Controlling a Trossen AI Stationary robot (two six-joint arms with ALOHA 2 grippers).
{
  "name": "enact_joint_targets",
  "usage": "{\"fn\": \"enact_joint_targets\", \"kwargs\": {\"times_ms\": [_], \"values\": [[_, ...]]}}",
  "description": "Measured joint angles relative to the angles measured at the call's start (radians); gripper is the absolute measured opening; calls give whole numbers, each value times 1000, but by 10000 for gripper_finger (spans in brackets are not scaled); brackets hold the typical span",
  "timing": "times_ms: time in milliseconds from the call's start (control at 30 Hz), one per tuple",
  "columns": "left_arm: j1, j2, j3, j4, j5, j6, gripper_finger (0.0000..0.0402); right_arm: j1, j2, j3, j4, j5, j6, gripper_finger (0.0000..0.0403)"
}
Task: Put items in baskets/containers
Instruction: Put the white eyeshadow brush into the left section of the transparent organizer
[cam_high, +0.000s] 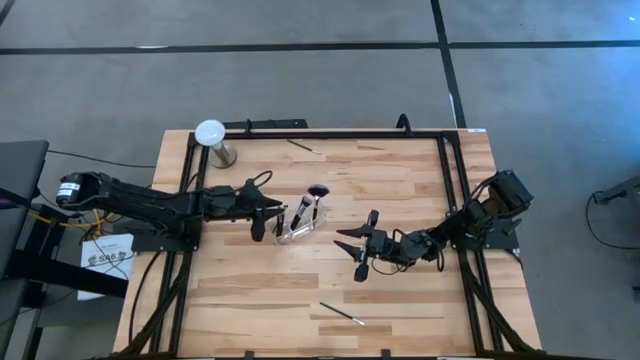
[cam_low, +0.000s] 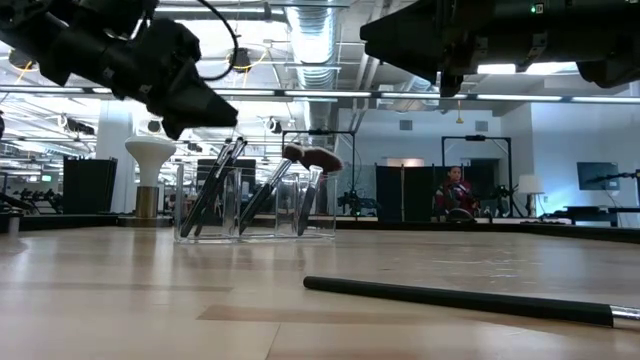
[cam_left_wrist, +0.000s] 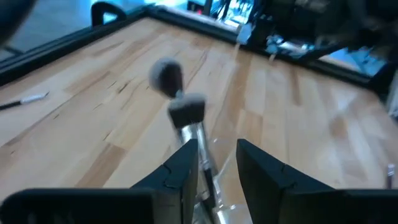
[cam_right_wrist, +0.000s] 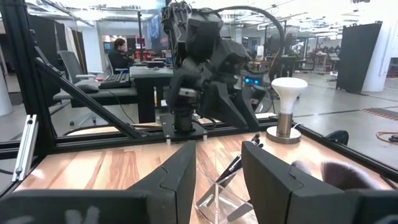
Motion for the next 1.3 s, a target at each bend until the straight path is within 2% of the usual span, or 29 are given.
{"fn": "enact_joint_targets", "kwargs": {"times_ms": [233, 533, 700, 800, 967, 1033, 1100, 1233, 1300], "values": [[-58, -70, 0, 4, 0, 29, 106, 0, 0, 0, -2, 0, 0, 118], [-72, -38, 0, 24, -23, 61, 104, 0, 0, 0, -2, 0, 0, 118], [-93, -57, 0, 63, 31, 97, 104, 1, 0, 20, -27, 10, -6, 118], [-123, -67, 0, 109, 75, 134, 104, 13, 0, 92, -187, 34, -24, 118], [-208, -91, 0, 173, 108, 219, 104, 21, 1, 258, -580, 48, 30, 118], [-241, -111, 0, 174, 83, 257, 104, 21, 1, 310, -688, 49, 71, 118], [-272, -134, 0, 174, 9, 271, 104, 21, 1, 340, -751, 50, 100, 118], [-313, -170, 0, 168, -182, 274, 104, 21, 1, 351, -773, 50, 113, 118], [-326, -173, 0, 165, -227, 274, 104, 21, 1, 351, -785, 50, 122, 118]]}}
